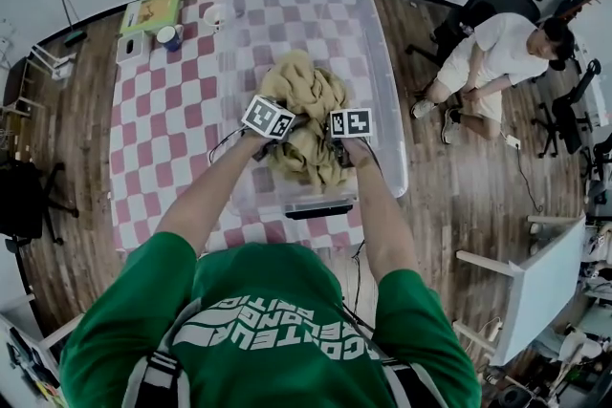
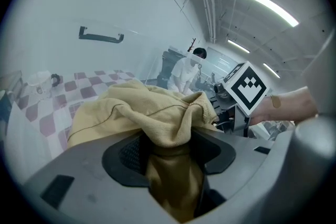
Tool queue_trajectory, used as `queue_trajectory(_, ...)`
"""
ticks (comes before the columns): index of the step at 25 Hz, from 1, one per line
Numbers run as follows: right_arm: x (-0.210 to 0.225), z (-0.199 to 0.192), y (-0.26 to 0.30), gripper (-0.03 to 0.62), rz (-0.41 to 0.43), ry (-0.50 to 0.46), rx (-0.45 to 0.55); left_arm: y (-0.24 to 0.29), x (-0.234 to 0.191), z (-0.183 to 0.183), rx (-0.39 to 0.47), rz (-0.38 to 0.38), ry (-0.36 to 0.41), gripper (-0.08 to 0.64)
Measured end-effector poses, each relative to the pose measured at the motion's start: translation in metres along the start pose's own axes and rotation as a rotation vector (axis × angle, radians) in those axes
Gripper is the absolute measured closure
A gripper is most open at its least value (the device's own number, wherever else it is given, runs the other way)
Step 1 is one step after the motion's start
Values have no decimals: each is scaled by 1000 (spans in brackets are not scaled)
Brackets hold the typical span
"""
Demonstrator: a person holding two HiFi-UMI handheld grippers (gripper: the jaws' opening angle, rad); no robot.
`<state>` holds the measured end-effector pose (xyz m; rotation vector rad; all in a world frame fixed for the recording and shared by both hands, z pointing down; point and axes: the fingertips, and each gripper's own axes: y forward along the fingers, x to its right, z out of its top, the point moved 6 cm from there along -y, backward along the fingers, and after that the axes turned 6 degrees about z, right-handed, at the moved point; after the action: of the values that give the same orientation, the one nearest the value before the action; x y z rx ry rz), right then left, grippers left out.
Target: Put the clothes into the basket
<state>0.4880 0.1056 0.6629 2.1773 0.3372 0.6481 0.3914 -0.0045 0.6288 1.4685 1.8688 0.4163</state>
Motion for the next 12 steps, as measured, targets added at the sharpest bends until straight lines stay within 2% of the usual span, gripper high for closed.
queue_trajectory(5,2,0,-10,409,-73,-25,-38,-12,2,5,3,63,82,324)
queue_trajectory(12,1,11,-39,391,-157,-35,-20,-30,10,24,91,129,126,319)
